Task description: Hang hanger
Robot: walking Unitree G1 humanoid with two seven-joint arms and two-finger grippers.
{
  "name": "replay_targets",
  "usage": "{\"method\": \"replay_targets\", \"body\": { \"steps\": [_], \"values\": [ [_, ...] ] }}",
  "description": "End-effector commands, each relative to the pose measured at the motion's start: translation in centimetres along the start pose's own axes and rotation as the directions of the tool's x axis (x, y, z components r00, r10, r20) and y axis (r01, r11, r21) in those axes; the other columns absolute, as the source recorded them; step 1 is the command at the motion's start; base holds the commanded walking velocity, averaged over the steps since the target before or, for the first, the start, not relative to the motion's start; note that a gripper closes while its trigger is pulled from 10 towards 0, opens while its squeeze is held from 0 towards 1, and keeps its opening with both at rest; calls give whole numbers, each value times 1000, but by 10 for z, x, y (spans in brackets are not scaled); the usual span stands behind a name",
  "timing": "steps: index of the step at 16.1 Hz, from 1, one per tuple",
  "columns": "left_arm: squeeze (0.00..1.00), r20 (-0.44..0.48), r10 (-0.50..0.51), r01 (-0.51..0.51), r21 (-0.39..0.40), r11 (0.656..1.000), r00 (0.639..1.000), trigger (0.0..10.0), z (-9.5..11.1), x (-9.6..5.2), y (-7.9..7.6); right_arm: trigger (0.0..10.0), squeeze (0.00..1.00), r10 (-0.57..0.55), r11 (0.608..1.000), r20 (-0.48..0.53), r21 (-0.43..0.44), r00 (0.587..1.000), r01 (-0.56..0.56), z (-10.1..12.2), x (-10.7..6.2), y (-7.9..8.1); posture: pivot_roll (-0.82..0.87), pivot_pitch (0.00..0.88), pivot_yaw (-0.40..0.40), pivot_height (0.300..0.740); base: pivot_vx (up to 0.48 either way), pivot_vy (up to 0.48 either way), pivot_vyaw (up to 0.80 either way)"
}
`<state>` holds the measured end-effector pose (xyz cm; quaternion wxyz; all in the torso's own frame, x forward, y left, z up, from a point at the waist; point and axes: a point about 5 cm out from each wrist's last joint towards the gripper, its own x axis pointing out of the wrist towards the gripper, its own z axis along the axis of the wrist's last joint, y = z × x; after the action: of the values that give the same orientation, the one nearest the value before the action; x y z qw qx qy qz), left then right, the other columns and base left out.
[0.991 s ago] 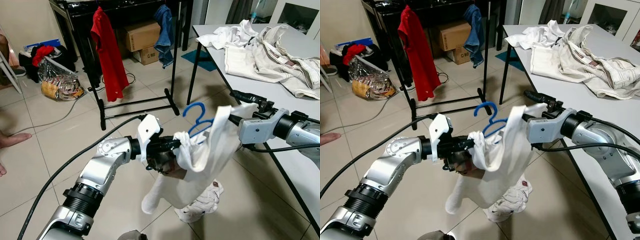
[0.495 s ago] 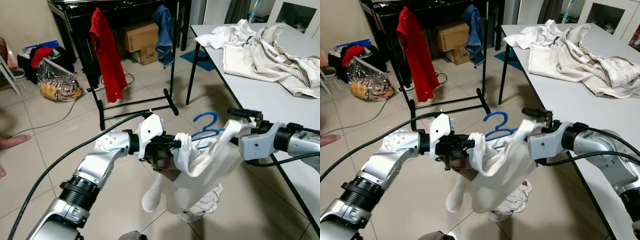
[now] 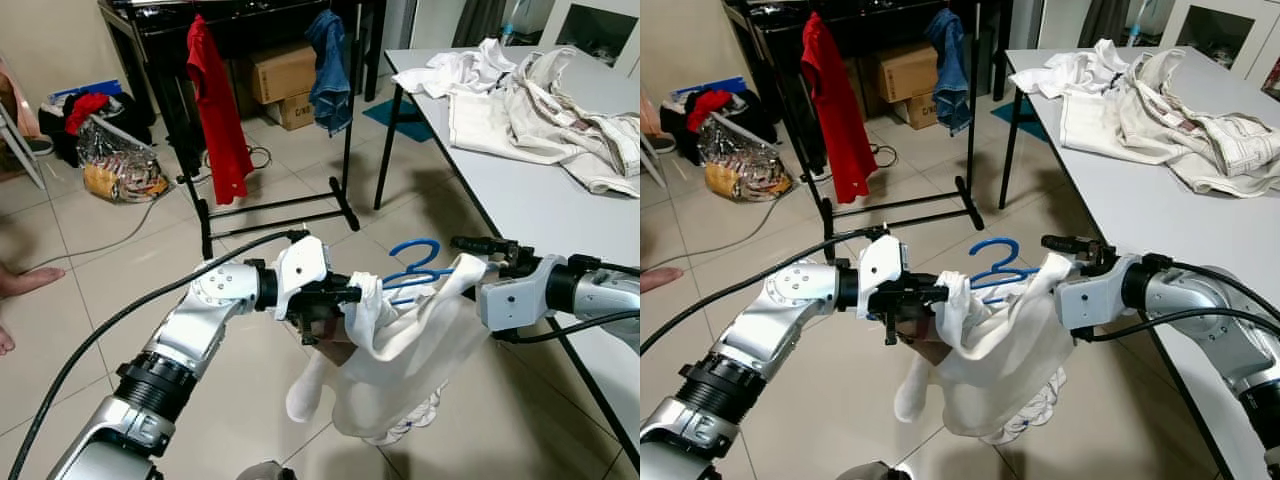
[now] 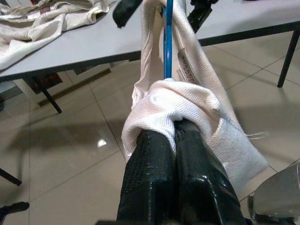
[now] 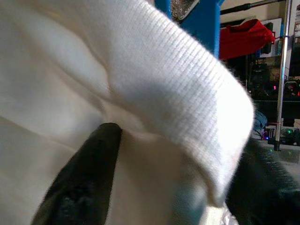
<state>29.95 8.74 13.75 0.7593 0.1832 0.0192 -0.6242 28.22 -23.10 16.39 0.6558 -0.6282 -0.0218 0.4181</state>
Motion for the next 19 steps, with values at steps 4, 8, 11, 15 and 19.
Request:
{"method": "replay_targets", "body": {
  "steps": [4, 8, 11, 15, 19],
  "values": [
    [0, 26, 9, -11, 59, 998, 1000, 10000, 11, 2, 4, 0, 0, 28, 1000, 6, 8, 1000, -28, 0, -1, 3, 3, 0, 61, 723, 0, 0, 0],
    [0, 30, 33, -34, 55, 998, 999, 10000, 11, 3, 4, 0, 0, 11, 1000, 17, 19, 1000, -11, 1, -1, 0, 2, 0, 59, 723, 0, 0, 0],
    [0, 37, 111, -112, 24, 993, 993, 10000, 9, 3, 8, 0, 0, -65, 994, 48, 96, 997, 60, 3, 1, -4, 3, 0, 56, 723, 0, 0, 0],
    [0, 30, 161, -158, -65, 985, 987, 10000, 5, 4, 11, 0, 0, -171, 974, 62, 162, 983, 159, 3, -1, -9, 3, 0, 56, 723, 0, 0, 0],
    [0, 19, 187, -186, -60, 981, 982, 10000, 6, 5, 16, 0, 0, -176, 973, 58, 164, 983, 164, 2, -2, -9, -1, 0, 61, 723, 0, 0, 0]
  ]
}}
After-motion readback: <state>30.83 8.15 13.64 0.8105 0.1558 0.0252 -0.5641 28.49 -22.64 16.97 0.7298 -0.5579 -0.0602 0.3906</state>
